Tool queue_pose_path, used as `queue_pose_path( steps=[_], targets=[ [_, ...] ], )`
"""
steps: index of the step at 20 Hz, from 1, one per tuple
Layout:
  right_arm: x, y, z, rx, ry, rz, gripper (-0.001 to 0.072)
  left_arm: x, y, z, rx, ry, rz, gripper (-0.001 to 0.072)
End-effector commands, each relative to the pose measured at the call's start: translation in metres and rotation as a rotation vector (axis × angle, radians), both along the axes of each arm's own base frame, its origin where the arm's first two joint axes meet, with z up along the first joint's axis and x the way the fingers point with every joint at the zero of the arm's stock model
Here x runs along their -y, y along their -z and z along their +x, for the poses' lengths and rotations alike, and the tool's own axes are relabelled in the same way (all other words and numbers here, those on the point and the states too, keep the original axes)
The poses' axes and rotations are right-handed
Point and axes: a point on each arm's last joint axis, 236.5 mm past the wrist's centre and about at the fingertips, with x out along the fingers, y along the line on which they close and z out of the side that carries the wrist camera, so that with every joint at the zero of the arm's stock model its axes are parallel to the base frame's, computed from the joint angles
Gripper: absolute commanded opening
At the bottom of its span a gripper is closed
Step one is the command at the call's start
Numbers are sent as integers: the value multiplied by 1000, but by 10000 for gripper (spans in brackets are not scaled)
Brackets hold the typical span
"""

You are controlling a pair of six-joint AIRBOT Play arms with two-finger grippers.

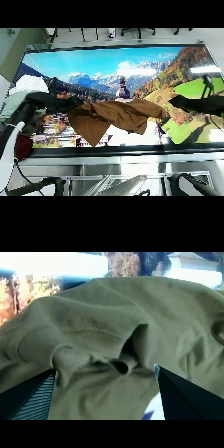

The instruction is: Fold the shirts.

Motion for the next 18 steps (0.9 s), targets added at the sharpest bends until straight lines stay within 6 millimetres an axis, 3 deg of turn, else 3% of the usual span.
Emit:
queue_pose_path(
  steps=[1,3,5,8,10,13,18],
  targets=[
    [7,-26,-27,-38,-25,5,550,-37,-28,-21,-155,-12,-64,691],
    [-10,-14,-46,-90,-43,48,587,-61,-34,-40,-211,-49,-87,690],
    [-44,21,-64,-162,-88,103,615,-65,-21,-72,-268,-82,-106,690],
    [-94,81,-84,-271,-152,135,607,-41,25,-125,-355,-101,-111,689],
    [-120,106,-90,-340,-198,142,607,-25,58,-149,-369,-120,-91,690],
    [-145,131,-94,-404,-250,132,607,1,87,-163,-345,-130,-79,690],
    [-150,143,-92,-440,-252,139,606,46,112,-163,-335,-28,-23,689]
  ],
)
